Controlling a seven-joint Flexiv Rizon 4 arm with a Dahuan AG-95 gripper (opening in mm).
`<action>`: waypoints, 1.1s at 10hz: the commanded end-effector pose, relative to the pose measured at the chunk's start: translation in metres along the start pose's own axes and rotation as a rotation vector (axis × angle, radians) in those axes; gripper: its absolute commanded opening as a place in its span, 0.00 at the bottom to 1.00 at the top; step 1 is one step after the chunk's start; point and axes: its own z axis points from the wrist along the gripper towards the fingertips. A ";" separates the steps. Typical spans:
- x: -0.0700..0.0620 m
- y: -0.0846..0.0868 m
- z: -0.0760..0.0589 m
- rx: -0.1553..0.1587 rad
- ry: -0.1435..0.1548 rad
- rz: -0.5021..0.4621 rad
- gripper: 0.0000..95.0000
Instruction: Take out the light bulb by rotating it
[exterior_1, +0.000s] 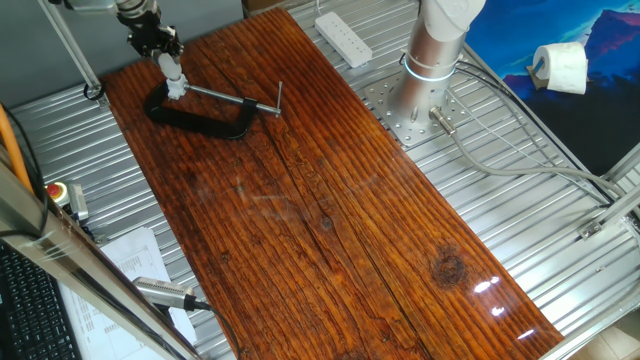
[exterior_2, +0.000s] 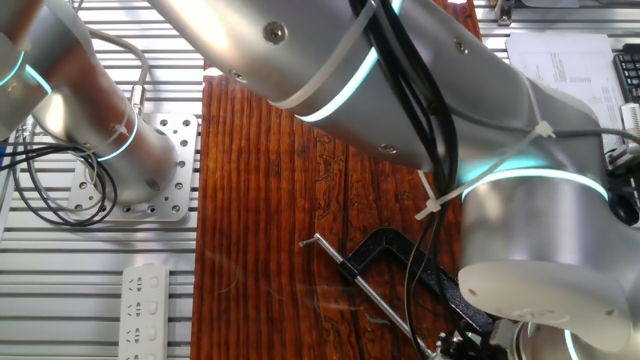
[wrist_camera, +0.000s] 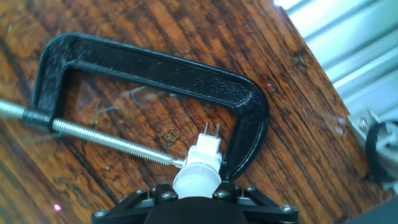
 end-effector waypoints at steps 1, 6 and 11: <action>-0.001 0.001 0.001 0.008 0.008 -0.179 0.20; -0.001 0.001 0.001 0.027 0.038 -0.407 0.20; -0.001 0.002 0.002 0.041 0.053 -0.560 0.20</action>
